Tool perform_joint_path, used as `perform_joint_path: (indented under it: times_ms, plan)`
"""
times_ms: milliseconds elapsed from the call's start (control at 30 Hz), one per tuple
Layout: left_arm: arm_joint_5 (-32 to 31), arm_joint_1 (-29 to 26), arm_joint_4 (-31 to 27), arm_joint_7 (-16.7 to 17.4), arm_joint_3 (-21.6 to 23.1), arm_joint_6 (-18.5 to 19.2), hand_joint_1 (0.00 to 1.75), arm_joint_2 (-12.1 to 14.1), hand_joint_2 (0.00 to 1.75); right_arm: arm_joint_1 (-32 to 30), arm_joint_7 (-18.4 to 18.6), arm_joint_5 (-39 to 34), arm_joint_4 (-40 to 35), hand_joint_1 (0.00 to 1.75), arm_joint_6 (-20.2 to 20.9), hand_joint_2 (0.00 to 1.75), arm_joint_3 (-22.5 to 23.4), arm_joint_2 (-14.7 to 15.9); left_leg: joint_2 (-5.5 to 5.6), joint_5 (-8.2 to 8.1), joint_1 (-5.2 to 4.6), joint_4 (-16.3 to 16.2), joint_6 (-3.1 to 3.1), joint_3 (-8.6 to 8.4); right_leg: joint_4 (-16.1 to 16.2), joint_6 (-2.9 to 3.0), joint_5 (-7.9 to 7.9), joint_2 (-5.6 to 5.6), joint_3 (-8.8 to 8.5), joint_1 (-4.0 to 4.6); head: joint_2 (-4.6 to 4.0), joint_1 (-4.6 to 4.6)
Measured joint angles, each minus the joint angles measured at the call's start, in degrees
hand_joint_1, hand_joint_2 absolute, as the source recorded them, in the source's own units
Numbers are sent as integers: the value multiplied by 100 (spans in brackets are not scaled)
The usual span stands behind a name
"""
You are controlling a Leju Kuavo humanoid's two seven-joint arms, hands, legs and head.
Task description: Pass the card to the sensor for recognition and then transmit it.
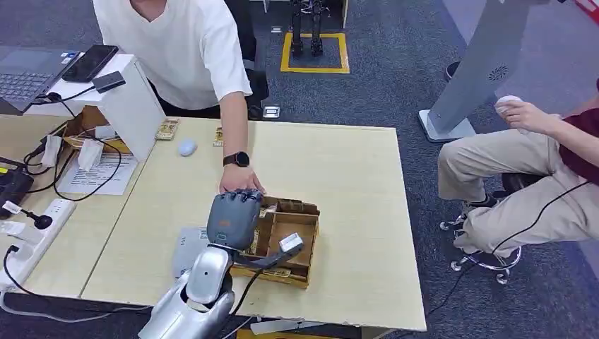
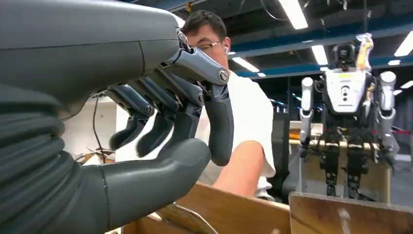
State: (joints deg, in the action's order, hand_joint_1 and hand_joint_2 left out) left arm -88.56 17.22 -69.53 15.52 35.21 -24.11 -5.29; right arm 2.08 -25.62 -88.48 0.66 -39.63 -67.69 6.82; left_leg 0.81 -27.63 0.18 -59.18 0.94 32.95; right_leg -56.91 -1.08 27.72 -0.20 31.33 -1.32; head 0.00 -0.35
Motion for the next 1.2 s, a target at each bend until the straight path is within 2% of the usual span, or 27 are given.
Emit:
perform_joint_path:
  times_ms: [33, 67, 300, 767, 1200]
  plan:
    - [2, -1, 13, -33, 0, 20, 2, 0, 175, 2, 0, 0, 0, 0, 0, 175, 0, -2, 0, 0, 0, 0, 0, 0, 0, 0, 0, 0, 0, 0, 2, 2]
    - [4, -3, 22, -46, 0, 33, 0, -2, 175, 2, 0, -2, 0, 0, 0, 175, 0, -4, 0, 0, 0, 0, 0, 0, 0, 0, 0, 0, 0, 0, 0, 0]
    - [2, -45, 72, -35, 0, -17, 0, 0, 175, 10, 0, -9, -2, 0, 0, 175, -13, -20, 0, 0, 0, 0, 0, 0, 0, 0, 0, 0, 0, 0, 0, 0]
    - [-4, -201, -2, 142, -195, -881, 0, 0, 175, 22, 0, -9, -2, 0, 0, 175, -22, -35, 0, 0, 0, 0, 0, 0, 0, 0, 0, 0, -1, 0, 0, 0]
    - [0, -222, -13, 90, -262, -909, 0, 0, 175, 24, 0, 11, -2, 0, 0, 175, -22, -35, 1, 2, 0, 0, 2, 0, 0, 0, 0, -2, -1, 0, 0, 0]
